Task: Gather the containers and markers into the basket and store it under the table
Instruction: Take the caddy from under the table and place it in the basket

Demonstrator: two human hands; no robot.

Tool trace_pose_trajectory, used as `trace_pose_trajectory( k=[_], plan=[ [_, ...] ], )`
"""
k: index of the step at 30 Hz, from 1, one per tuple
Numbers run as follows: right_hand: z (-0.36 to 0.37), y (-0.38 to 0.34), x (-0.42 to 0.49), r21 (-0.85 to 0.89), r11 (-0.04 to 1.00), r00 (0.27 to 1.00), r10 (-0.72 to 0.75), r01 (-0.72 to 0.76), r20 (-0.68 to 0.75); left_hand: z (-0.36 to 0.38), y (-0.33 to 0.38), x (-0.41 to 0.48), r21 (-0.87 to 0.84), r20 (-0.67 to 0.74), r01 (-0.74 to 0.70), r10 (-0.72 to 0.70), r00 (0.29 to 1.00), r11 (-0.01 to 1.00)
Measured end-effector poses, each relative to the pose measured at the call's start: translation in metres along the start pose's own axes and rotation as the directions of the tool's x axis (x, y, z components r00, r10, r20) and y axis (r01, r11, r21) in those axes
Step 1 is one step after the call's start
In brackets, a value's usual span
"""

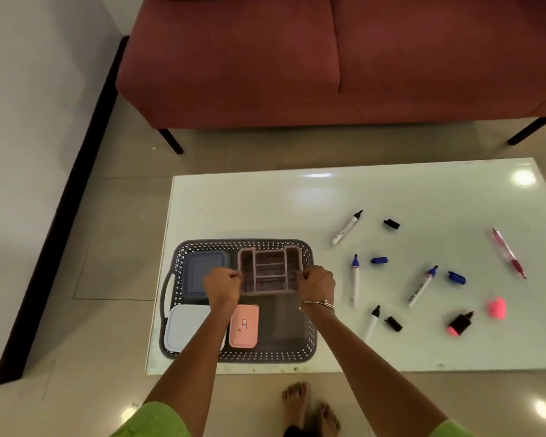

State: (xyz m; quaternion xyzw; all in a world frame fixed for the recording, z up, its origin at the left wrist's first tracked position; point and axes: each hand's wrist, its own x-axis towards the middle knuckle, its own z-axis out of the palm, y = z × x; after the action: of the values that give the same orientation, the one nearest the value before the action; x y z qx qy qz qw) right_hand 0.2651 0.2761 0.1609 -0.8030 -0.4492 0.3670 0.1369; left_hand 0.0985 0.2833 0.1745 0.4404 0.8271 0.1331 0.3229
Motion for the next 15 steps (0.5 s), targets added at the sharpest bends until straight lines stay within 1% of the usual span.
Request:
trace_pose_trajectory(
  k=[3,7,12,15],
  plan=[
    [0.013,-0.004,0.003,-0.073,0.997,1.000,-0.013,0.015,0.026,0.003,-0.011,0.013,0.010,0.032,0.008,-0.008,0.999,1.000],
    [0.017,-0.004,0.005,-0.112,0.994,1.000,0.010,-0.010,-0.002,0.006,-0.016,0.020,-0.008,0.050,-0.024,0.025,0.998,1.000],
    [0.018,-0.008,0.005,-0.108,0.993,0.999,0.044,-0.043,0.011,0.004,-0.018,0.018,-0.052,0.056,-0.056,0.059,0.997,0.997],
    [0.013,-0.007,0.003,-0.061,0.996,0.998,0.066,-0.065,0.018,0.002,-0.015,0.012,-0.015,0.053,-0.106,0.107,0.993,0.994]
  ],
)
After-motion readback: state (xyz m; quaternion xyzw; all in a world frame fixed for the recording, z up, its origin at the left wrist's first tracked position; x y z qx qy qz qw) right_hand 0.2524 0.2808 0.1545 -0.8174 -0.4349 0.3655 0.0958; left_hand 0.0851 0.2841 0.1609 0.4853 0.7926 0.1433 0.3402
